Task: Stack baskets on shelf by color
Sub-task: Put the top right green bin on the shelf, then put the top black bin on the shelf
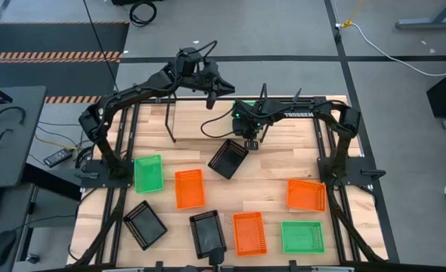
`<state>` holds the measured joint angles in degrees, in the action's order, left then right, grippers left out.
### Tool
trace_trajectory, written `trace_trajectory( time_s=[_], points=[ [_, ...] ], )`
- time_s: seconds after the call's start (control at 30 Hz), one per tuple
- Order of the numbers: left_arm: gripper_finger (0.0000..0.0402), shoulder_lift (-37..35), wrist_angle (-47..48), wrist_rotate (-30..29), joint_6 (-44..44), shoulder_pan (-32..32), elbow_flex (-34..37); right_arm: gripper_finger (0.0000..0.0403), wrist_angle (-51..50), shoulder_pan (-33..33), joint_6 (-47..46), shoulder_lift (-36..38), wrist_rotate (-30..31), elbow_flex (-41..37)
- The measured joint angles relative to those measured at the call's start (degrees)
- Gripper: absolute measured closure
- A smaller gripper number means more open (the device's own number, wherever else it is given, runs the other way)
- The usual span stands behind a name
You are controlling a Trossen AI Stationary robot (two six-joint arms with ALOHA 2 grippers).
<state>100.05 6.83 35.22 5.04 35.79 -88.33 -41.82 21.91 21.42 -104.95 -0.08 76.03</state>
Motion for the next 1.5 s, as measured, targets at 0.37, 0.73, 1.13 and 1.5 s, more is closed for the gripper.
trace_trajectory(
  time_s=[0.37,0.73,1.13,1.5],
  points=[
    [0.0338,0.02,2.08,0.0,0.1,0.02,0.0,0.0222,-0.32,-0.64,-1.95,0.1,0.66,-0.02],
    [0.0338,0.04,2.19,-0.03,1.6,0.04,0.0,0.0153,-0.15,-3.91,-3.7,8.31,6.32,-0.07],
    [0.0338,-0.02,13.39,-2.48,8.02,-2.48,-0.02,0.0148,-7.58,-9.72,-11.65,23.5,6.4,-0.07],
    [0.0335,-0.75,32.45,-24.96,15.61,-14.54,-0.04,0.0149,-11.57,-17.57,-26.48,32.87,6.71,-0.04]
  ],
)
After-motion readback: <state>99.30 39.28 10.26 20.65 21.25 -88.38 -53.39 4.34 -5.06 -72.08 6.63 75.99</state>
